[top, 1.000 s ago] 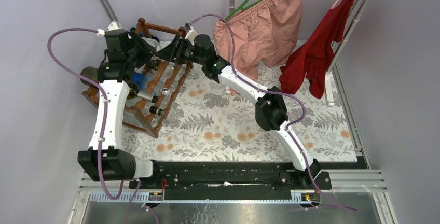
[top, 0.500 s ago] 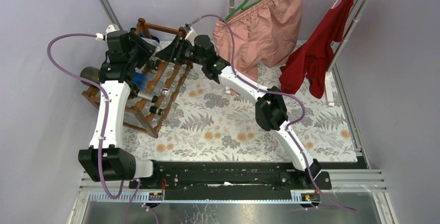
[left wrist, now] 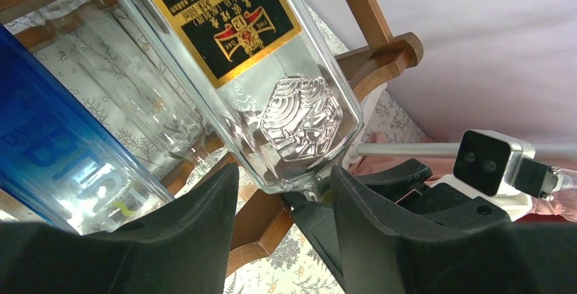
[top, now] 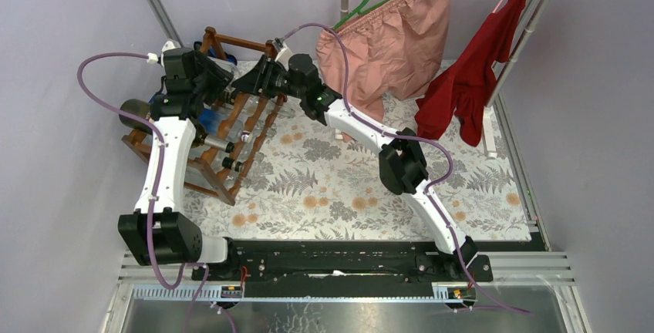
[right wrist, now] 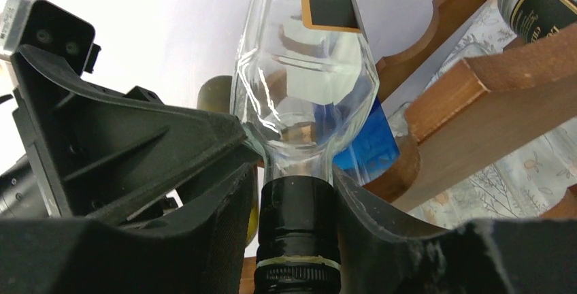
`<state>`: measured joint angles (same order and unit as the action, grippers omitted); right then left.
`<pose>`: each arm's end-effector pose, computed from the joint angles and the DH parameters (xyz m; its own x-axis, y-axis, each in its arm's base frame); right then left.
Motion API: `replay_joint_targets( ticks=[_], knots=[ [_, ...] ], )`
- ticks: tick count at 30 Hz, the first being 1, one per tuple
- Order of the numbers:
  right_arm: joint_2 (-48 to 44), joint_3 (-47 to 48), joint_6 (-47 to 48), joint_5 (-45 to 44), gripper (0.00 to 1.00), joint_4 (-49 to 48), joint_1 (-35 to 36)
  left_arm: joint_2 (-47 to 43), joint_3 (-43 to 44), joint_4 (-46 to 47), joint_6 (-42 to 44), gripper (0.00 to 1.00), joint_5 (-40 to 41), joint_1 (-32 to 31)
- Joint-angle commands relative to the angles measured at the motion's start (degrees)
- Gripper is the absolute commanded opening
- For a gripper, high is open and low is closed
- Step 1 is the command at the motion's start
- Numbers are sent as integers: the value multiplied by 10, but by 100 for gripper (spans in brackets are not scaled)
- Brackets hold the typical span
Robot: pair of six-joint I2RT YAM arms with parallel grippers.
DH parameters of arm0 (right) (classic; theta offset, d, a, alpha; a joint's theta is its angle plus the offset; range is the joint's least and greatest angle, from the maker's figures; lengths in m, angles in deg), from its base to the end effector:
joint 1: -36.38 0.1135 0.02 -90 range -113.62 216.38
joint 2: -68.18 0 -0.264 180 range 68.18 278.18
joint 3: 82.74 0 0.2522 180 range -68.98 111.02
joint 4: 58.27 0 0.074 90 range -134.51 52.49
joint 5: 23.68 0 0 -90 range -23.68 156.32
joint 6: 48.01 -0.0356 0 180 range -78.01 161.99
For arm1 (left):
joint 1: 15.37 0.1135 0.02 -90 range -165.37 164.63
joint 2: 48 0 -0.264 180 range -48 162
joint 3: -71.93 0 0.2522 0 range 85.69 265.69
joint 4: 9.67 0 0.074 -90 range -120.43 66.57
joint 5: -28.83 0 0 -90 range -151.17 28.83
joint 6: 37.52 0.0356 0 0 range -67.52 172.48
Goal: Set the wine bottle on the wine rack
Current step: Place the wine bottle in the wine rack.
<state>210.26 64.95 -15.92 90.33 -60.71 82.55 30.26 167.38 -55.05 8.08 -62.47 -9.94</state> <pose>0.3945 0.4318 0.3153 -0.7432 0.3434 -0.5743 -0.5805 0.0961 0.8086 0.3025 0.0279 0.3947 -0.2837 -0.7296 -0.6222 -0.3824 0.6812 -0.6243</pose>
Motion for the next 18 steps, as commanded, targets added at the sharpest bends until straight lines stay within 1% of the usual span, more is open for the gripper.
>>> replay_joint_targets(
  ticks=[1,10,18],
  knots=[
    [-33,-7,-8,27,50,-70,1,10,-6,45,-1,58,8,8],
    [-50,-32,-4,39,55,-78,-8,15,-10,48,2,57,6,12],
    [-55,-36,4,50,56,-69,-8,16,-26,53,3,57,6,21]
  ],
)
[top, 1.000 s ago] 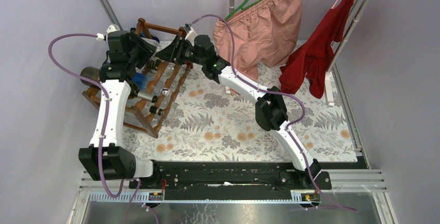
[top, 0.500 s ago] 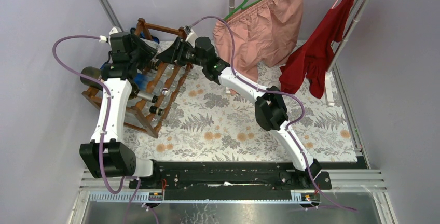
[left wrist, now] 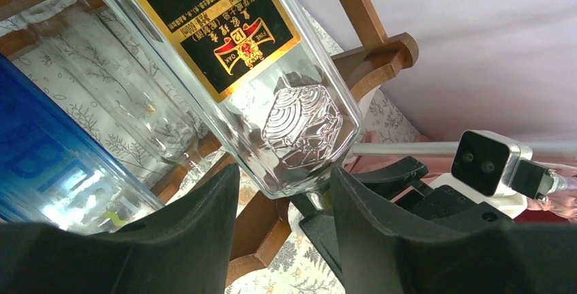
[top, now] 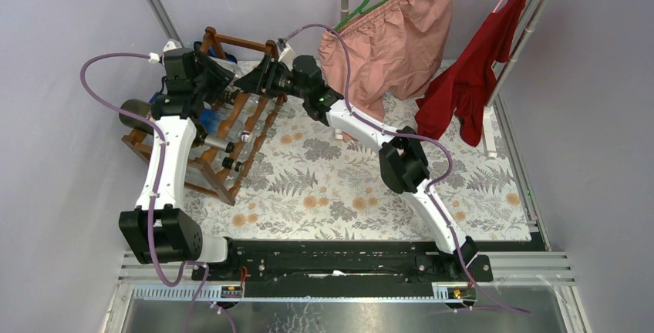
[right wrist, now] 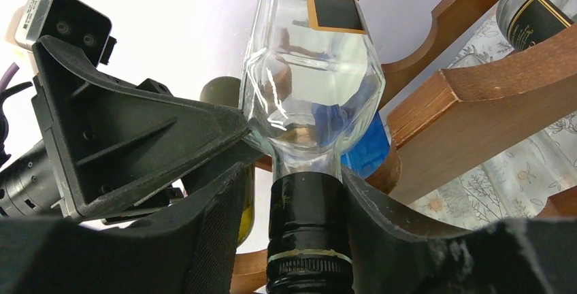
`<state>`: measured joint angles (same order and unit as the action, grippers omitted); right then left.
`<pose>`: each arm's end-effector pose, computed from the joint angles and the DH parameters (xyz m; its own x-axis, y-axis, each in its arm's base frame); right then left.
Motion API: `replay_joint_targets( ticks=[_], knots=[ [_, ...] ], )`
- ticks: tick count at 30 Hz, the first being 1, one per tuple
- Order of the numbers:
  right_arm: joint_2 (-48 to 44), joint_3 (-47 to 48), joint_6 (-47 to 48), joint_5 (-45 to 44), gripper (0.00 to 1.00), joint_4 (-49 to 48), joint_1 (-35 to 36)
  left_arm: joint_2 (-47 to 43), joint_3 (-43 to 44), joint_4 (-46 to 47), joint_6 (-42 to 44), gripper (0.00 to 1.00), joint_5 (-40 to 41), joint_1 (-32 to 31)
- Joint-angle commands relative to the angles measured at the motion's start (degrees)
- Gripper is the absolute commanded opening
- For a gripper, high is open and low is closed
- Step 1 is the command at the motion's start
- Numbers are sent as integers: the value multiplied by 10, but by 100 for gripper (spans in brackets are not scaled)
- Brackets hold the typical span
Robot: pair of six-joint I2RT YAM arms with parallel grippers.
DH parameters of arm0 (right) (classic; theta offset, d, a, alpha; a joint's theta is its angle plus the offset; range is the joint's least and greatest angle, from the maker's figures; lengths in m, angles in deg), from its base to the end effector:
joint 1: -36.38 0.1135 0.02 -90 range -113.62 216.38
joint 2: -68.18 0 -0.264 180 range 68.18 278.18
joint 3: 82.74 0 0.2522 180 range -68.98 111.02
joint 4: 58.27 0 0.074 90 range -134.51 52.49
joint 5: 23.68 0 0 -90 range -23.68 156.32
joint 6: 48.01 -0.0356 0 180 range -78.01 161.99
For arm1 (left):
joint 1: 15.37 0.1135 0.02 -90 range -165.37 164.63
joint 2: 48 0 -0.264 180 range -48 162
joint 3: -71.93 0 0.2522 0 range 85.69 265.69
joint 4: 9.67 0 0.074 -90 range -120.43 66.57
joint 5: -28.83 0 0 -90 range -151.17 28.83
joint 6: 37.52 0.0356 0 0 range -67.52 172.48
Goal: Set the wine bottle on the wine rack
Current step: Place the wine bottle in the wine rack.
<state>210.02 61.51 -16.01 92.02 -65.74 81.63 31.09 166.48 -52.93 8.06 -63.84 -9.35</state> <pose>0.4002 0.4257 0.3054 -0.7338 0.3452 -0.5852 -0.6009 0.0720 0.7960 0.3085 0.0309 0.3889 -0.2866 -0.7333 -0.6166 -0.3702 0.6784 -0.6346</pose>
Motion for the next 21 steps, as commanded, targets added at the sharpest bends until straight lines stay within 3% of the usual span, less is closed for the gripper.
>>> replay_joint_targets(
  ticks=[1,21],
  knots=[
    [-53,-1,6,33,56,-18,1,7,-18,32,3,57,19,16],
    [-62,-13,10,62,60,-11,-5,10,-28,33,10,56,25,35]
  ],
)
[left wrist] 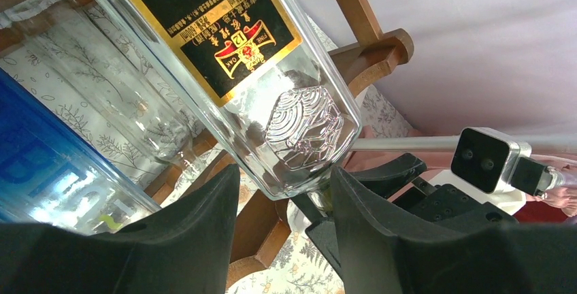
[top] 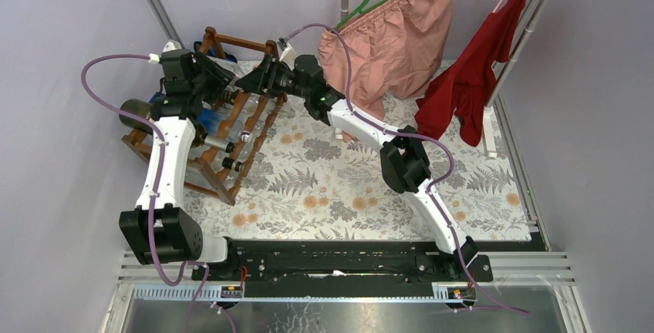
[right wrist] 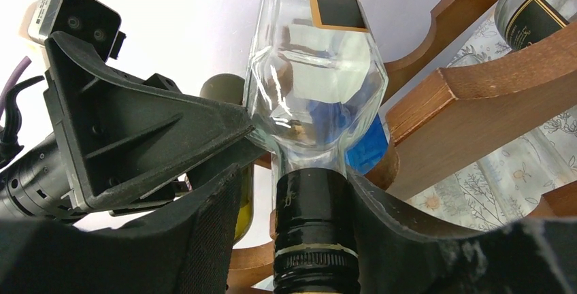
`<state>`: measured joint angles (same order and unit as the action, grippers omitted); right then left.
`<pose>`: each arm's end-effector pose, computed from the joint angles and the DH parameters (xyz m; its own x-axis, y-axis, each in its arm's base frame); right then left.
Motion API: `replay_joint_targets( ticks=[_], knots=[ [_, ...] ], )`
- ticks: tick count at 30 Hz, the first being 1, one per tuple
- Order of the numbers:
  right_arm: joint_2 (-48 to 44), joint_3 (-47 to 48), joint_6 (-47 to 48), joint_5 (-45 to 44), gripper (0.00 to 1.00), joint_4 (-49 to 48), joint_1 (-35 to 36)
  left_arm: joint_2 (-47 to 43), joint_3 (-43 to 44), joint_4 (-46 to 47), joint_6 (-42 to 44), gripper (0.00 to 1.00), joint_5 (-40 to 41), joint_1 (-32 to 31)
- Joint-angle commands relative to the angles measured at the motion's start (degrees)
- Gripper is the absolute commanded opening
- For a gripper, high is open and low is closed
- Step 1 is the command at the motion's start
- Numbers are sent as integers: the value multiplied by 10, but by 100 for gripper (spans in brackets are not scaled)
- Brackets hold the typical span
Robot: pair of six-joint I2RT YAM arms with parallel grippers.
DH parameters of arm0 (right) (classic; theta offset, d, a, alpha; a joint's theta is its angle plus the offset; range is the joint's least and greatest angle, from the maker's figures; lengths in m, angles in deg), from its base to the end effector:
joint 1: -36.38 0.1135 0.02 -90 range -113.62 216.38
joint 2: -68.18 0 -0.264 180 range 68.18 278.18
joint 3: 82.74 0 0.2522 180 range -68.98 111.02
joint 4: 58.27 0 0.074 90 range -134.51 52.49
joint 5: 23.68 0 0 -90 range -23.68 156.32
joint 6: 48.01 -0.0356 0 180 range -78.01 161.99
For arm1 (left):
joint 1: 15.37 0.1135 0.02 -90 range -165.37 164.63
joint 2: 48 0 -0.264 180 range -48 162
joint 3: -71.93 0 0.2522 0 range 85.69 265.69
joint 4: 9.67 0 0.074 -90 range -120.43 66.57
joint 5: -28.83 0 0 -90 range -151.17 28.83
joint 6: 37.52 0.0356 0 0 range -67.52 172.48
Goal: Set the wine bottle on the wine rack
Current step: Place the wine bottle in the wine rack.
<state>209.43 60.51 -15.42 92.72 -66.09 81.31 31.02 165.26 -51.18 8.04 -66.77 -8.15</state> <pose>0.4011 0.4224 0.3056 -0.7293 0.3385 -0.5946 -0.6095 0.0734 0.7894 0.3094 0.0357 0.3850 -0.2965 -0.7399 -0.6038 -0.3453 0.6725 -0.6546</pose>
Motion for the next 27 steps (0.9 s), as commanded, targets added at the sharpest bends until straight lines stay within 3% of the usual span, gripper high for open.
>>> replay_joint_targets(
  ticks=[1,27],
  knots=[
    [-57,-2,6,57,60,-6,-1,10,-16,16,10,57,54,24],
    [-85,-37,49,68,61,34,-3,11,-16,24,18,57,35,51]
  ],
)
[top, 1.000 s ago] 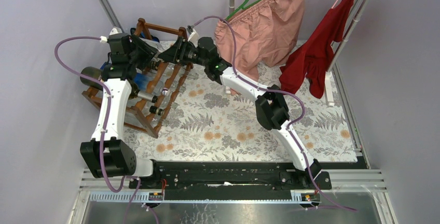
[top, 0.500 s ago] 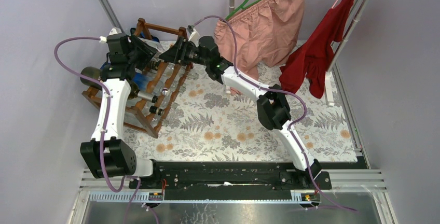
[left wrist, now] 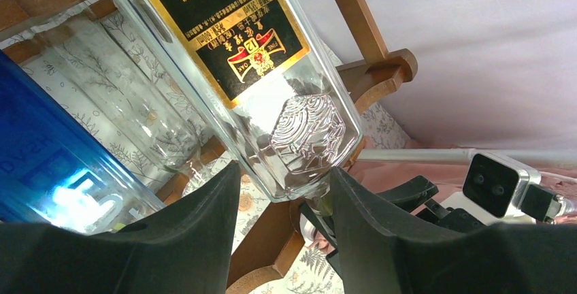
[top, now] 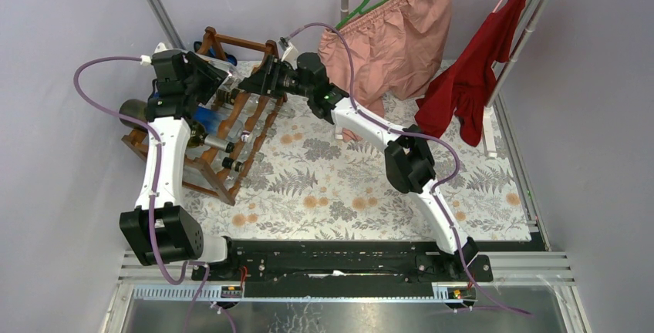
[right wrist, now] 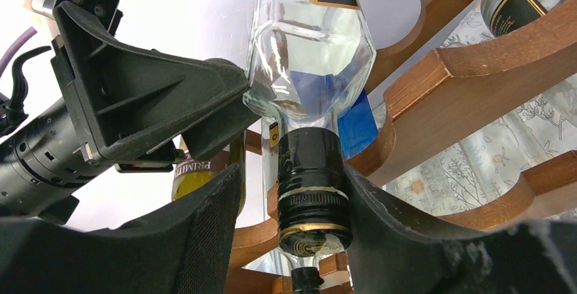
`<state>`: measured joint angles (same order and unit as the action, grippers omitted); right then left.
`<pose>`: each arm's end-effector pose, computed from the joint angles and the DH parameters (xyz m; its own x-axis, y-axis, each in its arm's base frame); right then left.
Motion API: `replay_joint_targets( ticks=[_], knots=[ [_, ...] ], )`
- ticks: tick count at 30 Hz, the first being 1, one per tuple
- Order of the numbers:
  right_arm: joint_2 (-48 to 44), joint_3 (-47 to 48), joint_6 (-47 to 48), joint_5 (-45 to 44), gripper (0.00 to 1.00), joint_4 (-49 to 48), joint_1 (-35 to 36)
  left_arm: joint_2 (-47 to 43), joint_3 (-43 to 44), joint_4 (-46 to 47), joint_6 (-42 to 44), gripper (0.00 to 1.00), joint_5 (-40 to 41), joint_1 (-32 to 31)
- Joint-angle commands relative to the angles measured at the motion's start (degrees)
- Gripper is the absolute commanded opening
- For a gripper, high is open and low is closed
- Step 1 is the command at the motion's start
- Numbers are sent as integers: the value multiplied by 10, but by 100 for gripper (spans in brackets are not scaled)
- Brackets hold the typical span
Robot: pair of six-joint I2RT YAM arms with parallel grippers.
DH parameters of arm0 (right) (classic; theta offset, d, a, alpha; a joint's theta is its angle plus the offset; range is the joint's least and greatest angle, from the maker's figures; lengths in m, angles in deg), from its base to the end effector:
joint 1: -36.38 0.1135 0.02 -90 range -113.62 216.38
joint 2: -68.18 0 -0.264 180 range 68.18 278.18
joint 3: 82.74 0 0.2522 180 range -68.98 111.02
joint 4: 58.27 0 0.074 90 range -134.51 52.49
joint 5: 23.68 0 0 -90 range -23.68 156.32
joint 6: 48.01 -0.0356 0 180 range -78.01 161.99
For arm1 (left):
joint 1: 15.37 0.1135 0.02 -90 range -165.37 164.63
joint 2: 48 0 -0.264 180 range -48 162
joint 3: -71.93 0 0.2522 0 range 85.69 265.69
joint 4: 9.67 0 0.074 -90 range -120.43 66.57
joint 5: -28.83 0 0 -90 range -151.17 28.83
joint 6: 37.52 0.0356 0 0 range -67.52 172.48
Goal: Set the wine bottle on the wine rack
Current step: Place the wine bottle in the wine rack.
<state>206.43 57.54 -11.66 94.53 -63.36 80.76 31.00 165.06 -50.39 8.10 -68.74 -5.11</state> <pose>0.3982 0.4132 0.3113 -0.7139 0.2944 -0.6353 -0.6354 0.1090 0.7645 0.3078 0.0509 0.3853 -0.2724 -0.7539 -0.5979 -0.3514 0.6564 -0.6676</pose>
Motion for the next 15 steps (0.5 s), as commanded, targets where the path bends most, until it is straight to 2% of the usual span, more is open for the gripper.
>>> replay_joint_targets(
  ticks=[1,15],
  knots=[
    [-57,-9,13,50,61,7,3,10,-14,17,18,57,53,22],
    [-78,-26,61,51,61,42,-4,10,-22,23,19,57,36,22]
  ],
)
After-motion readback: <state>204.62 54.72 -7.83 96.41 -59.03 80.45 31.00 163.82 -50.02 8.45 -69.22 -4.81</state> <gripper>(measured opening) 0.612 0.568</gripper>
